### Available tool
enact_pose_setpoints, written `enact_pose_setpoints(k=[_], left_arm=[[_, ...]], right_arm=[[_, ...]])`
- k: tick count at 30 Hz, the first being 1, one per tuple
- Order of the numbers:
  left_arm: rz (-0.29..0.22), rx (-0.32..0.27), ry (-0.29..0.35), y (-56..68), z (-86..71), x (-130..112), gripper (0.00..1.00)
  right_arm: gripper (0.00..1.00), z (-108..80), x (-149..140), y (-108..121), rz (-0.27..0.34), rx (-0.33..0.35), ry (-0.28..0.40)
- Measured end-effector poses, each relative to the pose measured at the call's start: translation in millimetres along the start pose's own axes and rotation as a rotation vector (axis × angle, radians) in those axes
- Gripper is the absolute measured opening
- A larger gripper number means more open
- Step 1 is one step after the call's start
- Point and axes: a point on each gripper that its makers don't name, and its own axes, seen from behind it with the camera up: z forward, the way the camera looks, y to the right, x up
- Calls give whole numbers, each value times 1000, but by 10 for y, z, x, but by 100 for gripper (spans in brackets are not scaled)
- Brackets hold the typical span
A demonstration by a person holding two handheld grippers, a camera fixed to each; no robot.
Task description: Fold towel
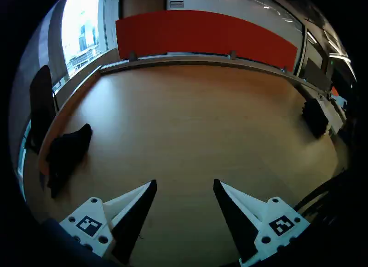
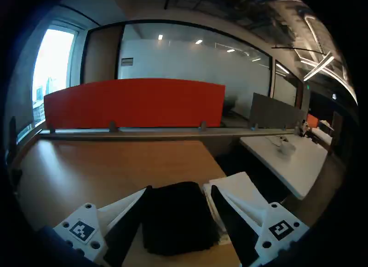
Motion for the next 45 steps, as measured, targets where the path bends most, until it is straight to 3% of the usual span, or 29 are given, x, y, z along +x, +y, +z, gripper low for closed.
enact_pose_setpoints(k=[12,23,33,45], left_arm=[[-5,-9,4,26,19,33,91],[-26,-14,33,15,43,180,91],[-52,-3,131,-109,81,617,91],[-33,16,323,-252,69,1357,91]], right_arm=[[98,-84,397,-182,43,31,129],[98,-165,687,-495,48,79,190],[98,-263,850,-978,27,144,221],[98,-393,1090,-1518,17,197,251]])
